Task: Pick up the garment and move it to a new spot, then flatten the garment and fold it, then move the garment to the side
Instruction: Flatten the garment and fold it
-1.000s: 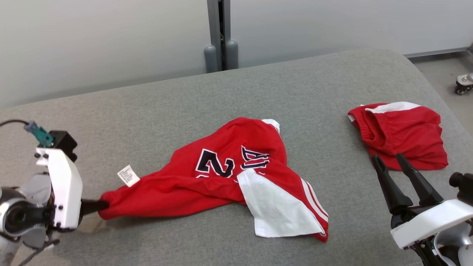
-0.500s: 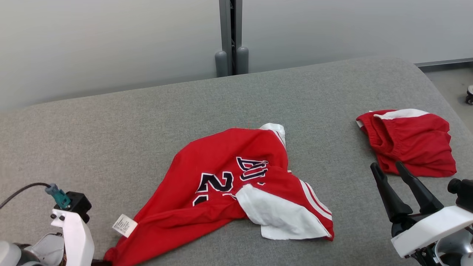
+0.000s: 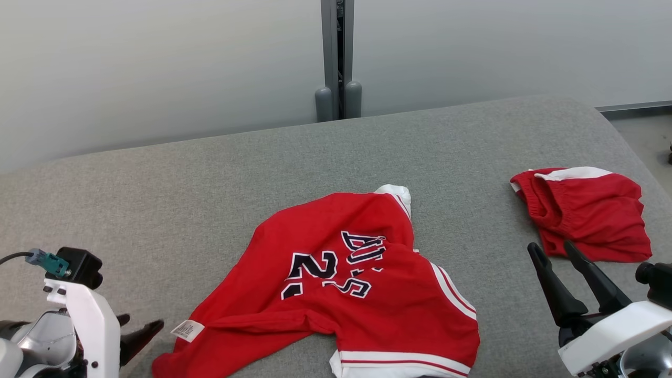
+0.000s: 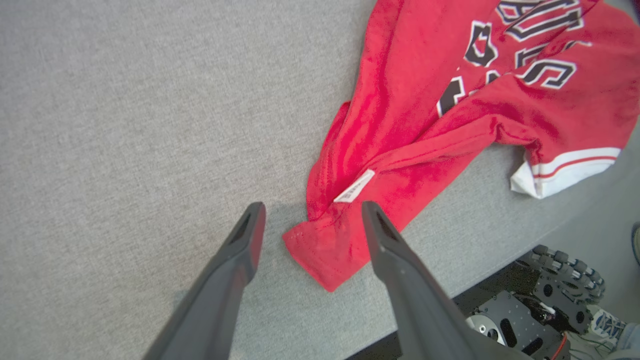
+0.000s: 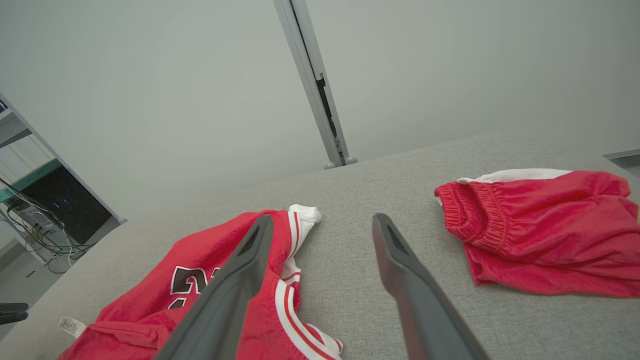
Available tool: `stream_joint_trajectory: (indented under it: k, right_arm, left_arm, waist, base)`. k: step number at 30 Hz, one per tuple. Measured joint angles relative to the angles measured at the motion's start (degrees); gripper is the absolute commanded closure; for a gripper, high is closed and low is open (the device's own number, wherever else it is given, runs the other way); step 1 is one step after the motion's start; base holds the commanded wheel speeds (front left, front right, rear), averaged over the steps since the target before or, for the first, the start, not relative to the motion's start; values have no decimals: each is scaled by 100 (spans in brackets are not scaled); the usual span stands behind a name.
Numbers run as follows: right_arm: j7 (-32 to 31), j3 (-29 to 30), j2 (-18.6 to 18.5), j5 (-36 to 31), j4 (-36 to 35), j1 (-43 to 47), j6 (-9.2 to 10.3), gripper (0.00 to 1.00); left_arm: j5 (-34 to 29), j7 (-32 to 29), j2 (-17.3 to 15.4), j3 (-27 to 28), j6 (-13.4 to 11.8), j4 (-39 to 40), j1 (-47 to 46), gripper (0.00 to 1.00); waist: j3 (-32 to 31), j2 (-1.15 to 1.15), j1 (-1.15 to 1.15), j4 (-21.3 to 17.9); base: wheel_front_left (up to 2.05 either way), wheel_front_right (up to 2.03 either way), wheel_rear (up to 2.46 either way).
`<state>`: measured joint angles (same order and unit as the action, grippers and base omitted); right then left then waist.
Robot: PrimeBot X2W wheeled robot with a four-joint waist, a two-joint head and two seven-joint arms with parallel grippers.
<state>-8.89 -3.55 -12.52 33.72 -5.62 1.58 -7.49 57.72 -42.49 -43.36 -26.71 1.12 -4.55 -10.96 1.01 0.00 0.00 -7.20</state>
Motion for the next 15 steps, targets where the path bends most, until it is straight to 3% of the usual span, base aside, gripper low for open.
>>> stream_joint_trajectory:
  k: [6,9,15]
  right_arm:
    - [46,-57,19,8,-13,10,0,0]
    - [87,-40,19,10,-10,23,0,0]
    - [125,-11,14,37,-7,31,0,0]
  left_arm:
    - [-269,709,259,30,-19,14,95,0]
    - [-236,631,324,-120,-56,86,375,0]
    - [-371,445,140,-278,-96,120,545,0]
  waist:
    - [38,0,0,-66]
    - [92,0,0,-105]
    - [183,0,0,-107]
  base:
    - [0,0,0]
    - [0,0,0]
    - [0,0,0]
